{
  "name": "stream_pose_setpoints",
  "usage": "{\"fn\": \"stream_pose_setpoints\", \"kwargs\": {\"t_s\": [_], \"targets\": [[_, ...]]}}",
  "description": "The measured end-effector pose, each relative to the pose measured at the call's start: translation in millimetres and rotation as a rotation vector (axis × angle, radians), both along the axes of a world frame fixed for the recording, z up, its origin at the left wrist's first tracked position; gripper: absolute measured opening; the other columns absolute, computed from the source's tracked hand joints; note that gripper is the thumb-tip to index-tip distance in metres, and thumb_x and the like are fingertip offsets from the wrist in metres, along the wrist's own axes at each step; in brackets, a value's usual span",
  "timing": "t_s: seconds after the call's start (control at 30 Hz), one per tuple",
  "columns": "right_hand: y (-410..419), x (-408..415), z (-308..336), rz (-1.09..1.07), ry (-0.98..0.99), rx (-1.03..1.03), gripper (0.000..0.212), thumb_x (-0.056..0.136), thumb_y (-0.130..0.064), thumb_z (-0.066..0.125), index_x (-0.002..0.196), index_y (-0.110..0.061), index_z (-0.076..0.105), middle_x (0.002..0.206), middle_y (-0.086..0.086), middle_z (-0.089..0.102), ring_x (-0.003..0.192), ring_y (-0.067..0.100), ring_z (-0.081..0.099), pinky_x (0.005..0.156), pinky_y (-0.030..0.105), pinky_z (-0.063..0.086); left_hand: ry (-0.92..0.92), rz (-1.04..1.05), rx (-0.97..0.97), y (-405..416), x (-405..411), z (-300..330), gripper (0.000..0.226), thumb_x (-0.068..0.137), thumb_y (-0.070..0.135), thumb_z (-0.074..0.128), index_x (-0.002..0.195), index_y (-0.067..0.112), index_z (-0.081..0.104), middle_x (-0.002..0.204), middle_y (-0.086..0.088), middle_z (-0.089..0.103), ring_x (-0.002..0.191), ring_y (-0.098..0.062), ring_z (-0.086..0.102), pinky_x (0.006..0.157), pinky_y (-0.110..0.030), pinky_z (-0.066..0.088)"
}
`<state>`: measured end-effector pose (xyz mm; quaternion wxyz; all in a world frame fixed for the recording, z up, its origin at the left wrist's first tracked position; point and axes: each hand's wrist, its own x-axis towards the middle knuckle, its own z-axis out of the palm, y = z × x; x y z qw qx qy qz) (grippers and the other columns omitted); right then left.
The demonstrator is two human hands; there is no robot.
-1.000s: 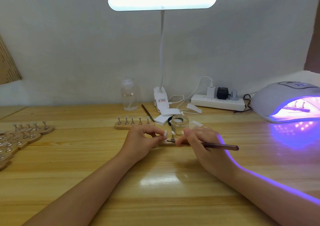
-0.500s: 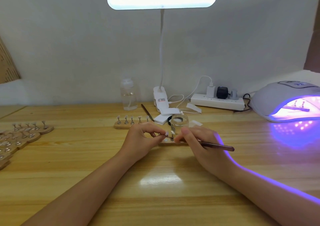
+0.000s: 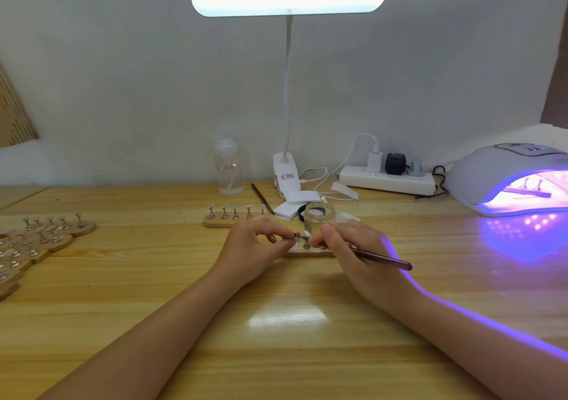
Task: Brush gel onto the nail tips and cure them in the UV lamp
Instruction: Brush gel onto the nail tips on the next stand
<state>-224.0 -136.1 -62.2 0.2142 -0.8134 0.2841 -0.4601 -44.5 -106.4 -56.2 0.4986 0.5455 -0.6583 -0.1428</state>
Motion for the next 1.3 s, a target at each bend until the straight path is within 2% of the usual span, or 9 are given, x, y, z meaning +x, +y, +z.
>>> {"fn": "stream_pose_setpoints", "kwargs": {"t_s": [0.13, 0.27, 0.33, 0.5, 0.63, 0.77, 0.93, 1.17, 1.3], "targets": [[3, 1, 0, 0.066, -0.086, 0.037, 0.037, 0.09, -0.043, 0.043, 0.068, -0.029, 0.069, 0.067, -0.011, 0.068, 0.07, 0.001, 0.064, 0.071, 0.014, 0.045, 0.012, 0.034, -0.002, -1, 1, -1, 0.022, 0.072, 0.006, 0.074, 0.068, 0.027, 0.069, 0.064, 0.019, 0.062, 0.064, 0.006, 0.051, 0.055, -0.003, 0.035], [3, -1, 2, 0.026, -0.26, 0.129, 0.037, 0.093, -0.044, 0.046, 0.07, -0.028, 0.069, 0.073, -0.008, 0.07, 0.074, 0.009, 0.065, 0.075, 0.034, 0.05, 0.055, 0.033, 0.021, -4, 1, 0, 0.026, 0.072, 0.006, 0.074, 0.066, 0.03, 0.067, 0.062, 0.021, 0.064, 0.064, 0.008, 0.056, 0.058, -0.002, 0.038], [2, -1, 3, -0.007, -0.285, 0.156, 0.037, 0.093, -0.039, 0.043, 0.069, -0.027, 0.069, 0.071, -0.008, 0.07, 0.073, 0.007, 0.064, 0.074, 0.032, 0.05, 0.073, 0.03, 0.045, -7, 1, 1, 0.024, 0.07, 0.007, 0.075, 0.066, 0.029, 0.067, 0.064, 0.018, 0.065, 0.066, 0.006, 0.058, 0.063, -0.004, 0.041], [3, 0, 3, -0.028, -0.263, 0.171, 0.04, 0.091, -0.043, 0.041, 0.07, -0.026, 0.07, 0.07, -0.007, 0.07, 0.074, 0.009, 0.064, 0.074, 0.036, 0.05, 0.077, 0.018, 0.129, -10, 0, 0, 0.019, 0.067, 0.009, 0.079, 0.064, 0.024, 0.066, 0.055, 0.02, 0.061, 0.056, 0.008, 0.05, 0.057, -0.003, 0.039], [3, 1, 4, -0.02, -0.269, 0.189, 0.041, 0.087, -0.049, 0.04, 0.07, -0.026, 0.07, 0.07, -0.007, 0.07, 0.073, 0.006, 0.063, 0.071, 0.028, 0.049, 0.059, 0.01, 0.165, -12, 1, 0, 0.016, 0.067, 0.01, 0.079, 0.065, 0.021, 0.066, 0.05, 0.023, 0.057, 0.054, 0.009, 0.048, 0.055, -0.002, 0.037], [2, 0, 3, -0.017, -0.262, 0.195, 0.039, 0.087, -0.044, 0.039, 0.07, -0.026, 0.07, 0.072, -0.006, 0.07, 0.073, 0.006, 0.064, 0.071, 0.03, 0.05, 0.046, 0.002, 0.182, -13, 0, -1, 0.015, 0.067, 0.012, 0.079, 0.065, 0.02, 0.067, 0.058, 0.016, 0.058, 0.053, 0.007, 0.048, 0.056, -0.002, 0.037], [1, 0, 3, -0.014, -0.267, 0.205, 0.039, 0.085, -0.045, 0.039, 0.069, -0.028, 0.069, 0.071, -0.006, 0.07, 0.071, 0.007, 0.063, 0.07, 0.033, 0.051, 0.073, 0.007, 0.228, -15, 0, -2, 0.015, 0.067, 0.015, 0.079, 0.065, 0.022, 0.067, 0.057, 0.015, 0.056, 0.051, 0.008, 0.046, 0.051, -0.002, 0.036], [3, 0, 7, 0.006, -0.334, 0.209, 0.034, 0.079, -0.043, 0.047, 0.072, -0.018, 0.07, 0.068, -0.005, 0.07, 0.067, 0.001, 0.063, 0.065, 0.011, 0.045, 0.065, -0.066, 0.316, -15, 0, 2, 0.016, 0.067, 0.021, 0.079, 0.074, 0.022, 0.066, 0.077, 0.012, 0.063, 0.055, 0.01, 0.05, 0.054, -0.003, 0.039], [3, -2, 12, -0.032, -0.378, 0.187, 0.027, 0.075, -0.037, 0.056, 0.07, -0.015, 0.07, 0.064, -0.006, 0.069, 0.059, -0.001, 0.061, 0.059, 0.008, 0.043, 0.001, -0.076, 0.288, -18, -5, 5, 0.02, 0.066, 0.023, 0.08, 0.074, 0.031, 0.063, 0.075, 0.014, 0.06, 0.062, 0.005, 0.05, 0.058, -0.005, 0.04]]}}
